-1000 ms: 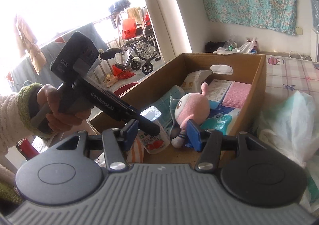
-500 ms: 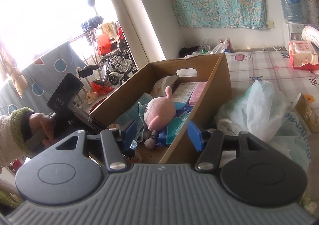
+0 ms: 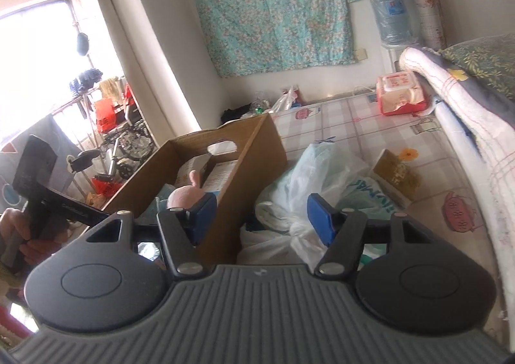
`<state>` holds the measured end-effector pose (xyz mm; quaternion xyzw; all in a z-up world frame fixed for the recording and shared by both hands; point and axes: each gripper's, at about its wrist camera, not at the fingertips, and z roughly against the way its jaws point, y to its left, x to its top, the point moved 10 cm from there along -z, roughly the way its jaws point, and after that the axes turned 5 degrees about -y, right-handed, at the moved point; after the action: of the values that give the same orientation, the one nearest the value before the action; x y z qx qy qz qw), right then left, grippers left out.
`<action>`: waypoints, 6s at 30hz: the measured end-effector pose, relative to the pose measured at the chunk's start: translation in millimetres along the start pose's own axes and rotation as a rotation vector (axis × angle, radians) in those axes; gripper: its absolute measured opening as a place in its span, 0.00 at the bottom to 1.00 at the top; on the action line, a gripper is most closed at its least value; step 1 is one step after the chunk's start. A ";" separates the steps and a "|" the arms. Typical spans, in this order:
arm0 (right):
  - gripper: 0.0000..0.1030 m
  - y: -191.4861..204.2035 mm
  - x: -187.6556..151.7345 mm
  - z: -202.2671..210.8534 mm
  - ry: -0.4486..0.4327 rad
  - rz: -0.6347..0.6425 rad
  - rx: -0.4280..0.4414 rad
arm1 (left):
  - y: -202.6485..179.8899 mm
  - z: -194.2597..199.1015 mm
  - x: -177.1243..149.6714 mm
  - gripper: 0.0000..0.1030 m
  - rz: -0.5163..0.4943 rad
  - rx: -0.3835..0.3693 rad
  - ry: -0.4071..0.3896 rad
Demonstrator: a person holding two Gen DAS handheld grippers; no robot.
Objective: Organize soft objects
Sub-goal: 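Move the right tool back to the green scrunchie on the bed, then grasp the brown snack box with the left tool while the right tool grasps the green scrunchie, then lower the snack box into the cardboard box and open the left tool, then carry the green scrunchie into the box and open the right tool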
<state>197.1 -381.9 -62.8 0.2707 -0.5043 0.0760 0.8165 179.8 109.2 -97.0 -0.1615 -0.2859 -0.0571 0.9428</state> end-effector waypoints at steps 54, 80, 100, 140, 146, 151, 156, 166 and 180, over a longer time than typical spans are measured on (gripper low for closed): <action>0.32 -140.1 -115.1 -23.8 0.284 -0.098 -0.385 | -238.0 -278.3 128.9 0.41 -0.348 -0.010 0.278; 0.55 -130.2 -110.0 -6.4 0.224 -0.176 -0.357 | -202.8 -64.9 147.8 0.29 -0.184 -0.168 -0.059; 0.33 -119.6 -124.4 -21.4 0.295 -0.056 -0.414 | -31.2 -9.6 18.2 0.30 0.105 -0.062 0.034; 0.06 -123.6 -56.1 32.9 0.132 -0.028 -0.518 | -3.6 -15.3 -0.2 0.65 0.222 -0.067 -0.030; 0.06 -107.1 -46.0 24.3 0.107 -0.037 -0.476 | 3.2 6.0 -2.9 0.65 0.281 -0.081 -0.100; 0.06 -76.9 -10.8 23.9 0.041 0.012 -0.402 | 7.4 25.0 -2.0 0.66 0.287 -0.044 -0.173; 0.06 -20.8 33.4 10.2 -0.021 0.056 -0.219 | 13.0 43.9 -0.9 0.69 0.273 0.024 -0.248; 0.07 119.0 43.6 -79.0 0.109 0.023 0.216 | 41.1 74.9 -9.2 0.80 0.333 0.133 -0.355; 0.24 135.4 -28.5 -102.2 0.298 -0.012 0.193 | 48.6 77.6 -28.4 0.83 0.376 0.135 -0.382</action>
<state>209.6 -210.7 -73.1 0.3368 -0.3666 0.1583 0.8527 125.6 181.5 -65.3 -0.1565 -0.4266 0.1697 0.8745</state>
